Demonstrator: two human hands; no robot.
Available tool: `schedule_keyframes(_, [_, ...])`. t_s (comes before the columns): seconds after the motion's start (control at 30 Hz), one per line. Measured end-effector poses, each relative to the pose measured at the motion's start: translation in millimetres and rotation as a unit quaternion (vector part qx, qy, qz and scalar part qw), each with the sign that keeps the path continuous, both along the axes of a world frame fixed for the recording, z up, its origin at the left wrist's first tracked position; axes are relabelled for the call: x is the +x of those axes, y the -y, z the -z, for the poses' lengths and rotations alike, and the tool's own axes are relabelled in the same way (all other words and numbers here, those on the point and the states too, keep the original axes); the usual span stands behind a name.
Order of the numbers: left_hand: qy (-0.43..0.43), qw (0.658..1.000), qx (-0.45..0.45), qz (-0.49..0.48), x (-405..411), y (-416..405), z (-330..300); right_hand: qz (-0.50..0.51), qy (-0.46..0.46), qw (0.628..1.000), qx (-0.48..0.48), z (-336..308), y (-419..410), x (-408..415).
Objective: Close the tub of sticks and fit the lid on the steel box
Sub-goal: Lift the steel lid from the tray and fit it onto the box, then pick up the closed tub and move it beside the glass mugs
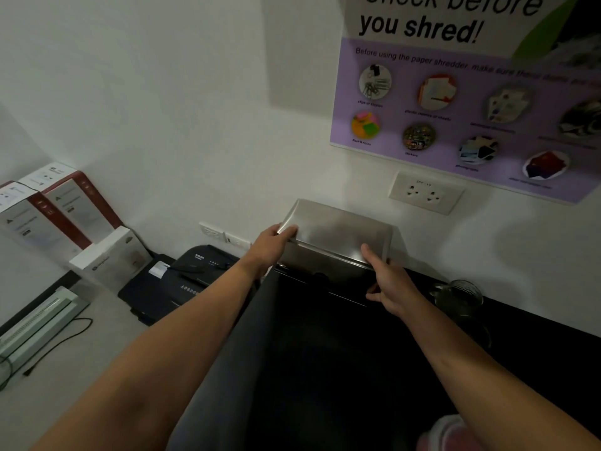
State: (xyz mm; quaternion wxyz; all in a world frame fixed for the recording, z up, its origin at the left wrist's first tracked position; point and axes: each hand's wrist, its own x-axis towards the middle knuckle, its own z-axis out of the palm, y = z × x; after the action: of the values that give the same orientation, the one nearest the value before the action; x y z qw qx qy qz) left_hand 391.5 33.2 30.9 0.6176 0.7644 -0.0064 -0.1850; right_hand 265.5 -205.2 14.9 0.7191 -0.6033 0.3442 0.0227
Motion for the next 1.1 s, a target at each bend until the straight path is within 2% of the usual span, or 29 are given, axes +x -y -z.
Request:
schedule_keyframes(0.1, [0.014,1.000,0.021,0.008,-10,-2,-2,-0.023,-0.005,1.000,-0.019,-4,4,-10])
schedule_keyframes(0.2, [0.019,0.999,0.026,0.003,-23,-5,-3,-0.058,0.007,0.994,-0.097,-17,13,-28])
schedule_keyframes(0.3, [0.018,0.998,0.061,0.013,-41,-16,-5,-0.103,0.061,0.975,-0.189,-33,27,-56])
schedule_keyframes(0.47, [0.034,0.989,0.140,0.033,-91,-37,-21,-0.217,0.089,0.935,-0.267,-64,53,-126])
schedule_keyframes(0.67, [0.071,0.983,0.128,0.111,-175,-33,-37,-0.255,0.094,0.921,-0.280,-79,70,-198])
schedule_keyframes(0.8, [0.066,0.984,0.107,0.123,-233,-19,-28,-0.303,0.084,0.887,-0.339,-76,80,-245])
schedule_keyframes(1.1, [0.055,0.977,0.097,0.181,-346,31,16,-0.382,0.073,0.834,-0.390,-37,99,-312])
